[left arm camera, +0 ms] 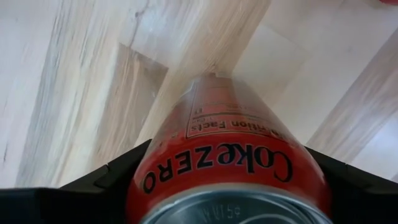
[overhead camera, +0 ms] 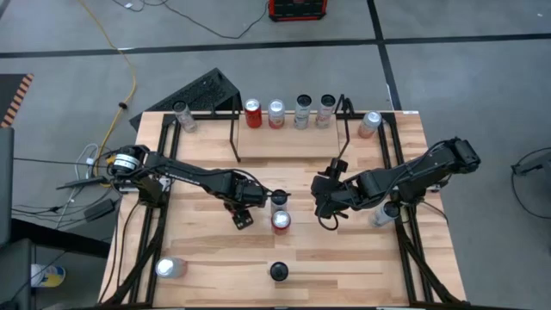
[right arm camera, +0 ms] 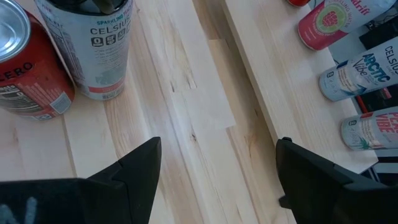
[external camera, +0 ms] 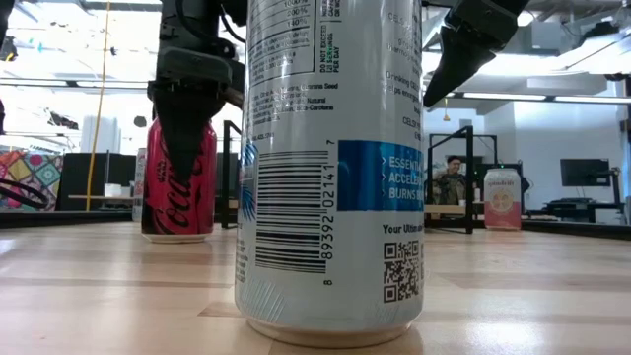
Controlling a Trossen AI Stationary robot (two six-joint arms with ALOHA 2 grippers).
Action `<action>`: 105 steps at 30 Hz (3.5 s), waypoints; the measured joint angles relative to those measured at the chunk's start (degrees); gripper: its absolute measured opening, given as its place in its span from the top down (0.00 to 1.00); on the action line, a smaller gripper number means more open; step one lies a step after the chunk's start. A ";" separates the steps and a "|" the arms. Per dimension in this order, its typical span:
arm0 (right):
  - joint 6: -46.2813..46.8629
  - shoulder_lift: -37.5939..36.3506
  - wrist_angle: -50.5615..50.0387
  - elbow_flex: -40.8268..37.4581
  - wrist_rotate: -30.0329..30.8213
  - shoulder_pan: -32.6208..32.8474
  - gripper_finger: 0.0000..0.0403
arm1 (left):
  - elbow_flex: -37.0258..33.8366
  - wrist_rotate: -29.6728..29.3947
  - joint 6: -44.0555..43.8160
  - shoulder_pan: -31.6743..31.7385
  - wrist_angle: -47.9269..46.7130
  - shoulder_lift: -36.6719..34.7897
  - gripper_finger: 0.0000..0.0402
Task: Place canned beverage on shelf
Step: Put the top red black soda can on the shelf aligned with the other red black soda can
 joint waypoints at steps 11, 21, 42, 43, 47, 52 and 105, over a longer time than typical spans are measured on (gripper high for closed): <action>0.00 0.00 0.09 0.00 0.00 0.00 0.28 | 9.30 1.03 12.29 5.12 -9.16 0.02 0.29; 0.46 -0.01 0.42 0.00 -0.01 0.00 0.28 | 28.13 -2.62 28.90 16.47 -13.48 0.24 0.29; -0.90 -0.02 1.58 0.00 0.06 -0.86 0.28 | 32.44 5.46 53.72 39.65 -4.89 7.68 0.29; -0.90 -0.02 1.41 0.00 0.06 -0.94 0.28 | 32.41 5.31 54.74 39.87 -5.18 8.45 0.29; -1.22 -0.02 1.44 0.00 0.06 -0.92 0.28 | 32.81 3.38 57.36 40.06 -5.96 10.39 0.29; -1.55 -0.02 1.42 0.00 0.06 -0.92 0.28 | 33.20 -2.69 60.31 39.97 -8.73 13.04 0.29; -1.23 -0.02 1.51 0.00 0.06 -1.25 0.28 | 46.32 -11.06 57.73 38.01 -20.88 15.93 0.04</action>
